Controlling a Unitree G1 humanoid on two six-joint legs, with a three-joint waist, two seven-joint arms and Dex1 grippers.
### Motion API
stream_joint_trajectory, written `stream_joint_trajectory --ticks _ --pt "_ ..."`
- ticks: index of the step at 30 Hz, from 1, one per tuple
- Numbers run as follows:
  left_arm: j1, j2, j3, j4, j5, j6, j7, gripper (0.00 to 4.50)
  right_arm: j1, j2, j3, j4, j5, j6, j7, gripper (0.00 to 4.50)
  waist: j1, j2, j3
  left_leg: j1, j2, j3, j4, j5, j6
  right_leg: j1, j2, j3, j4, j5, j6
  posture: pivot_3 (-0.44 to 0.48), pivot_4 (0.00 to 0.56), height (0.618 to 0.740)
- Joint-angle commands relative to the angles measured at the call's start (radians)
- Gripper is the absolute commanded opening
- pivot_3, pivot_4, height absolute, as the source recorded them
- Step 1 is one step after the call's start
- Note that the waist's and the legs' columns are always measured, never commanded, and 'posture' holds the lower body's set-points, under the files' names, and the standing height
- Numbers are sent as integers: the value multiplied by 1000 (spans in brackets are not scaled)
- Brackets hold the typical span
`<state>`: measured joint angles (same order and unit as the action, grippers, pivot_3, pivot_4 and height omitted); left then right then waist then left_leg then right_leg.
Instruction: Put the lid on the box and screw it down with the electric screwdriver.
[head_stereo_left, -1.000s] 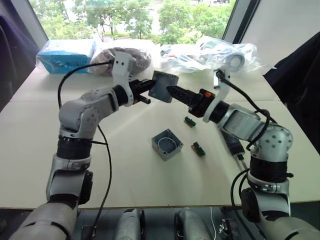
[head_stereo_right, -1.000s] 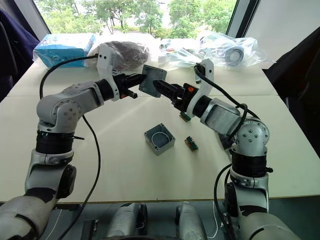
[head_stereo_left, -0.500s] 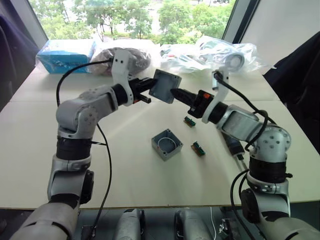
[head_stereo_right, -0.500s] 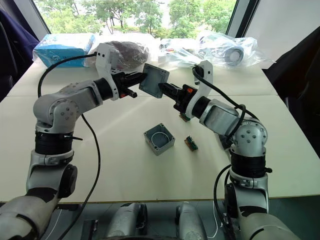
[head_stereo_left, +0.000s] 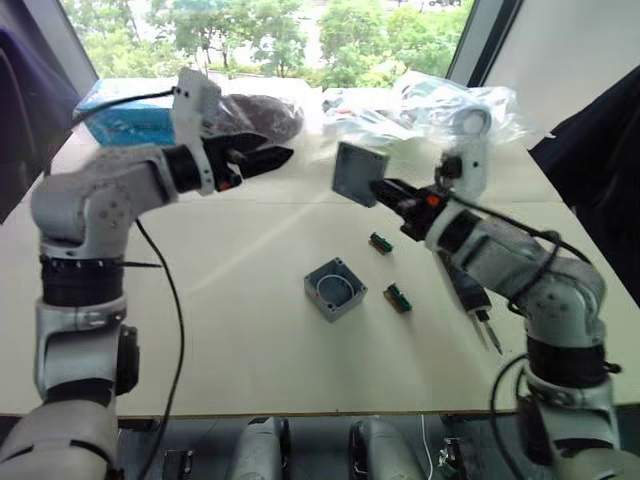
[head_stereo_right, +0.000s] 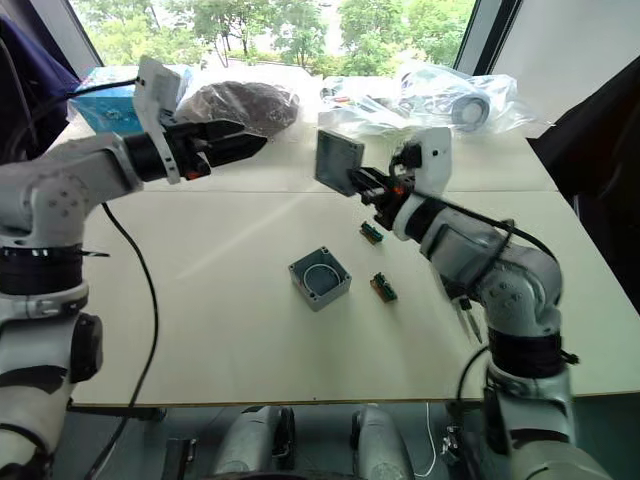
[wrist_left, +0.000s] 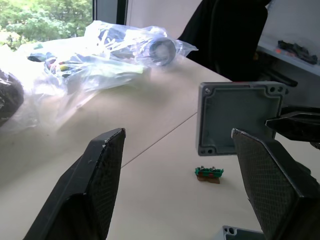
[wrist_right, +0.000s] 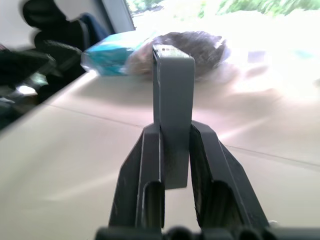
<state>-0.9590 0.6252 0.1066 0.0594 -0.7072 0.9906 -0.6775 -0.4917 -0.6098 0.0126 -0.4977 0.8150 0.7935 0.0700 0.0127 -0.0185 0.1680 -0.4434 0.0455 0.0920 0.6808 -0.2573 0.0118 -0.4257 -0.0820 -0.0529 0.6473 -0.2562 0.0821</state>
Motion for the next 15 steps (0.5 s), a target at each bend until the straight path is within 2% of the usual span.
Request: stream_joint_trajectory --ticks 1,2,5,7,11,13,15 --pt "-18 -49 -39 21 20 -36 -31 1894 102 -97 156 -157 -328 -203 74 159 -1 0 0 0 -1 0 0 0 0 0 0 0 0 0 0 0 150 740" --pt "-14 -64 -48 24 24 -38 -36 1693 139 -115 187 -177 -406 -246 72 159 -1 0 0 0 -1 0 0 0 0 0 0 0 0 0 0 0 150 740" --pt "-7 -100 -71 36 35 -42 -51 577 232 -192 297 -200 -691 -388 60 159 -2 -1 0 0 -1 0 0 0 0 0 0 0 0 0 0 0 150 740" --pt "-5 -114 -84 44 45 -44 -63 47 270 -229 362 -189 -879 -465 47 159 -5 -1 0 0 -2 0 1 1 -2 -1 0 0 0 -1 1 0 150 740" --pt "0 -121 -115 45 66 -48 -103 47 323 -252 453 -143 -1201 -588 25 159 -9 -1 0 0 -1 0 0 5 -8 -1 1 0 2 -2 3 0 150 740" --pt "13 -99 -175 28 100 -66 -157 47 341 -254 500 -114 -1371 -654 21 159 -8 -1 0 0 -1 0 0 5 -9 -1 1 0 2 -2 4 0 150 740" --pt "30 -80 -229 7 130 -90 -208 47 355 -234 520 -88 -1469 -710 16 159 -8 -1 0 0 -1 0 0 5 -9 -1 1 0 2 -2 4 0 150 740"
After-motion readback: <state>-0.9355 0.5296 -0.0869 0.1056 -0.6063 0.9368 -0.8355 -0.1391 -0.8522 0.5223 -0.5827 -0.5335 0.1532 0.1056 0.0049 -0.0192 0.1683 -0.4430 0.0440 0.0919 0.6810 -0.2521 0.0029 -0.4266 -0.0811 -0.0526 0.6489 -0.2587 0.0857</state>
